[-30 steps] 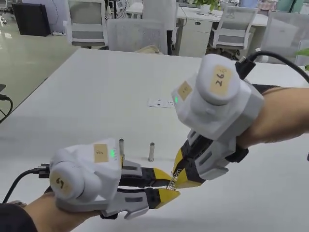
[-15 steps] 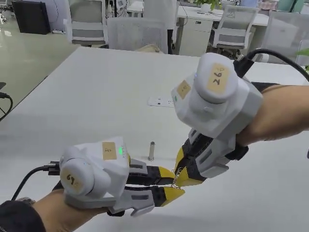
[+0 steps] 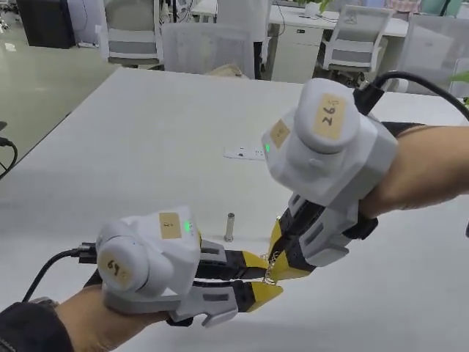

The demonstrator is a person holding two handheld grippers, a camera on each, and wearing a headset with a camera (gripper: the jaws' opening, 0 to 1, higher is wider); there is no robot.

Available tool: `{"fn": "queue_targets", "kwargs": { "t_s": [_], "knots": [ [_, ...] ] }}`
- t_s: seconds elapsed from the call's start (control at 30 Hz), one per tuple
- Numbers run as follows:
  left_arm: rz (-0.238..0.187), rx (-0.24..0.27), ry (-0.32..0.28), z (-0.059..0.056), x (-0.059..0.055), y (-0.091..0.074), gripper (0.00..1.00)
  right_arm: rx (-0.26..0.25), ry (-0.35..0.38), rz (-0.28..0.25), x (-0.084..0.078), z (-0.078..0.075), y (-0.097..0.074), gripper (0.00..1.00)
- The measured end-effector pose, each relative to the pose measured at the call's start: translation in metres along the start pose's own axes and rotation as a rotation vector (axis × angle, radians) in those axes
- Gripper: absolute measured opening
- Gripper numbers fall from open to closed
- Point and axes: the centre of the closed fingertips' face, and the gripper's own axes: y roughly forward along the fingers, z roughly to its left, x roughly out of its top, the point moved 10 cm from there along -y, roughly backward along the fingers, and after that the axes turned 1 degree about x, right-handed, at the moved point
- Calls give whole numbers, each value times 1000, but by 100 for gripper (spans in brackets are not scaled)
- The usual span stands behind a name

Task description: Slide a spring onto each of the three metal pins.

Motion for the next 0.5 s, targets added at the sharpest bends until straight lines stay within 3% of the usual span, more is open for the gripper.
{"fn": "queue_targets", "kwargs": {
  "t_s": [0.37,0.5],
  "knots": [
    [21,18,-30,3,-7,-6,13,-28,29,-15,-7,-9,-10,8],
    [23,25,-57,4,-8,-8,21,-39,38,-18,-11,-12,-13,8]
  ]
}}
